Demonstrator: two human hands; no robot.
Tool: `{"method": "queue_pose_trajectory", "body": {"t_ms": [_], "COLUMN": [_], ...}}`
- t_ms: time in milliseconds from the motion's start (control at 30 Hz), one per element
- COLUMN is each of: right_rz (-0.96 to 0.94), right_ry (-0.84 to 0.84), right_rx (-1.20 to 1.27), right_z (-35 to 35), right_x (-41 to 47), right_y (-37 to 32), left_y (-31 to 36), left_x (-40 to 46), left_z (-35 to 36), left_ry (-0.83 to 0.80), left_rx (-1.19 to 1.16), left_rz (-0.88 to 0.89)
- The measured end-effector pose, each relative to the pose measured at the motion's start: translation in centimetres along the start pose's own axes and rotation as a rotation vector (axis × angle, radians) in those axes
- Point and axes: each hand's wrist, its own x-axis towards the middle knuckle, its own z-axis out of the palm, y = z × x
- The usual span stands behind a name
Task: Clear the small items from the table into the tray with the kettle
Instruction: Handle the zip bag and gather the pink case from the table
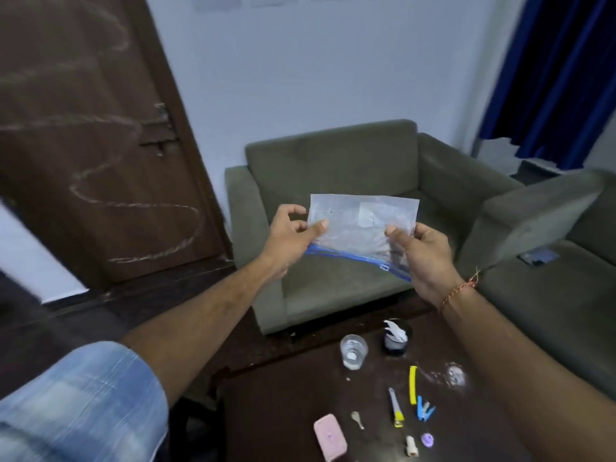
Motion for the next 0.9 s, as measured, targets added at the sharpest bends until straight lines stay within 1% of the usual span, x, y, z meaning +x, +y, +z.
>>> {"method": "queue_pose_trajectory", "body": {"t_ms": [67, 200, 333, 433, 567, 700, 900], "right_rz": [-0.003, -0.001, 0.034, 0.105, 0.180, 0.219, 0.230], "right_ry": [-0.071, -0.245, -0.406, -0.514, -0.614, -0.708, -0.760], "right_rx": [-0.022, -0.037, -0.009, -0.017, -0.051, -0.086, -0.146], "right_z": [3.7, 10.7, 17.0, 21.6, 26.9, 31.6, 38.0], "right_x": [-0.3, -2.3, -5.3, -7.9, -12.7, -18.6, -26.1], "right_y": [-0.3, -0.5, 0.2, 1.5, 4.0, 6.9, 10.6], "left_y": [0.7, 1.9, 2.7, 2.6, 1.7, 0.3, -3.2], "left_x": [-1.2, -4.4, -8.6, -12.8, -18.8, -24.4, -31.4], "left_z": [-4.4, -11.9, -18.4, -22.8, -28.6, -34.5, -42.2], "left_ry": [0.072, 0.228, 0.357, 0.462, 0.562, 0.614, 0.657], "left_rx": [0.029, 0.143, 0.220, 0.297, 0.457, 0.579, 0.548], "left_rz": [0.028, 0.145, 0.169, 0.128, 0.057, -0.042, -0.130]}}
